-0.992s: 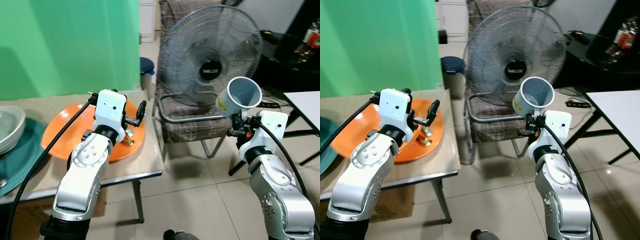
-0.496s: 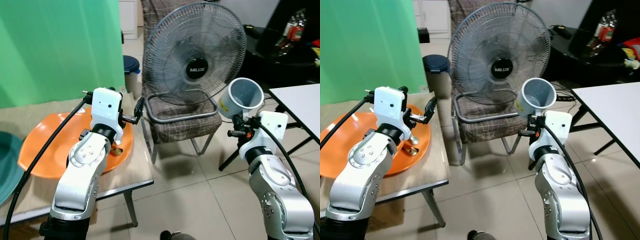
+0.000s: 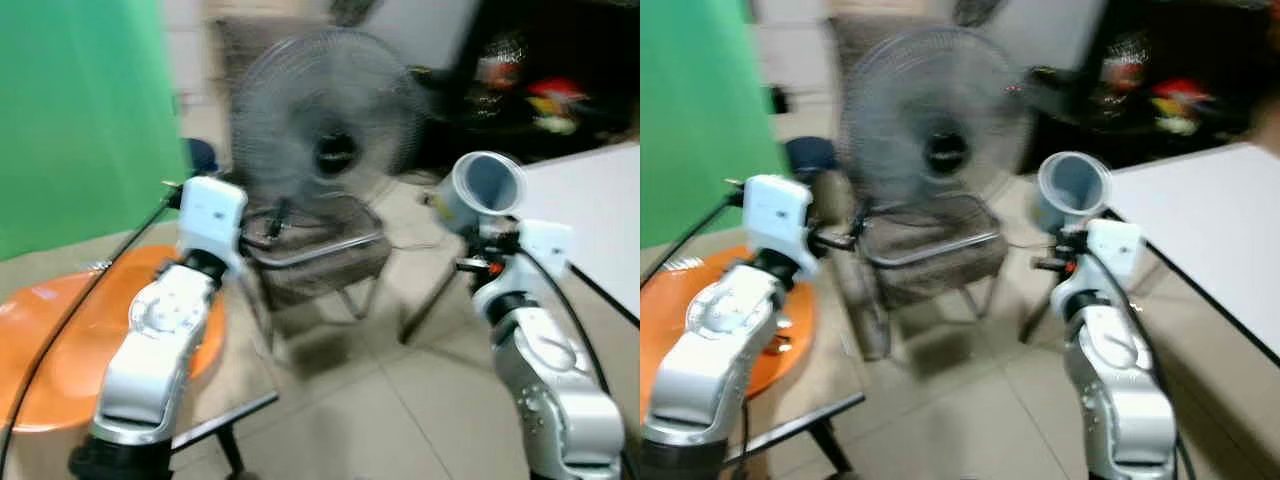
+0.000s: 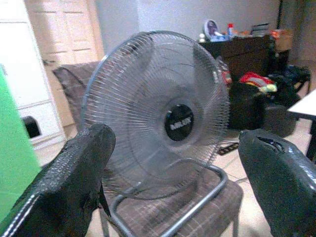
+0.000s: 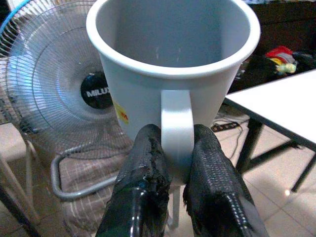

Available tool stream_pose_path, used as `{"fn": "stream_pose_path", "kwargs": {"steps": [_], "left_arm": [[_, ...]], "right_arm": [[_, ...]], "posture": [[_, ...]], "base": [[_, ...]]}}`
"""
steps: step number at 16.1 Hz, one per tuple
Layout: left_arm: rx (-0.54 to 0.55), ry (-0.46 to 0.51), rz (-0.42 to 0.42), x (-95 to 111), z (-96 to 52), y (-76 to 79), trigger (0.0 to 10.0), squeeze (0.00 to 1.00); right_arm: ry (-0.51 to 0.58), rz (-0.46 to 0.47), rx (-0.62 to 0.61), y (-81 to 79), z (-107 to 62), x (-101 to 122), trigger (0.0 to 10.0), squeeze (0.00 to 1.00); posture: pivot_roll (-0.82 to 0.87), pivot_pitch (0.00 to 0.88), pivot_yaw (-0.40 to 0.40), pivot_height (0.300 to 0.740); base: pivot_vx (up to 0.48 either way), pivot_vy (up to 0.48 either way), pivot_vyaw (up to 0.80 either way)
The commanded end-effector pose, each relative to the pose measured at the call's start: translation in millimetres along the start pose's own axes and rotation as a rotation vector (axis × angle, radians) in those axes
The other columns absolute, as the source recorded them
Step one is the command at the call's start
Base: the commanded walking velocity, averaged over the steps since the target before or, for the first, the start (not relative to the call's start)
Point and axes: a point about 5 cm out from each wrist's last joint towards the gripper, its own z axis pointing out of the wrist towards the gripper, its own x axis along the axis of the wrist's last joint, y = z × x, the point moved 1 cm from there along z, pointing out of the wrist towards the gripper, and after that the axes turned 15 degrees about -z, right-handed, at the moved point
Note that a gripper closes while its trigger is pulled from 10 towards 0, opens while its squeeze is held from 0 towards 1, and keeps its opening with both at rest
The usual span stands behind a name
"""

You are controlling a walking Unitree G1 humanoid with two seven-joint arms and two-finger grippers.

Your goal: Setting the table

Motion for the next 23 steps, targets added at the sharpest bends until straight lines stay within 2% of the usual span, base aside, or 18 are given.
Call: {"fn": "stream_pose_path", "kwargs": {"steps": [1, 6, 10, 13, 20, 23], "left_arm": [[-0.045, 0.009, 0.001, 1.7, 1.9, 9.6, 10.0, 0.0], [-0.036, -0.012, -0.013, -2.0, 3.3, 9.6, 10.0, 0.0], [0.014, -0.005, -0.056, -1.2, 5.8, 1.4, 10.0, 0.0], [0.025, -0.011, -0.057, -1.6, 5.8, -2.8, 10.0, 0.0], [0.004, -0.016, -0.053, -1.9, 5.9, -1.5, 10.0, 0.0], [-0.017, -0.019, -0.051, -1.7, 7.6, 1.2, 10.0, 0.0]], "right_arm": [[0.012, -0.012, -0.03, 8.4, -0.9, 3.4, 10.0, 0.0], [0.001, -0.011, -0.034, 8.3, -2.0, 2.5, 10.0, 0.0], [-0.002, -0.024, -0.037, 8.9, 1.6, 3.8, 10.0, 0.0], [0.003, -0.024, -0.006, 4.3, 8.0, 7.1, 10.0, 0.0], [-0.009, -0.03, -0.005, 2.5, 7.3, 4.7, 10.0, 0.0], [-0.011, -0.029, -0.01, 3.2, 5.9, 4.4, 10.0, 0.0]], "posture": [[0.05, 0.0, -0.064, 0.74], [0.04, 0.0, -0.06, 0.74], [0.04, 0.0, -0.066, 0.74], [0.04, 0.0, -0.069, 0.74], [0.04, 0.0, -0.068, 0.74], [0.04, 0.0, -0.065, 0.74]], "base": [[0.0, 0.0, -0.77], [0.0, 0.0, -0.77], [0.0, 0.0, -0.78], [0.161, 0.0, 0.0], [0.246, 0.0, 0.0], [0.255, 0.0, -0.7]]}}
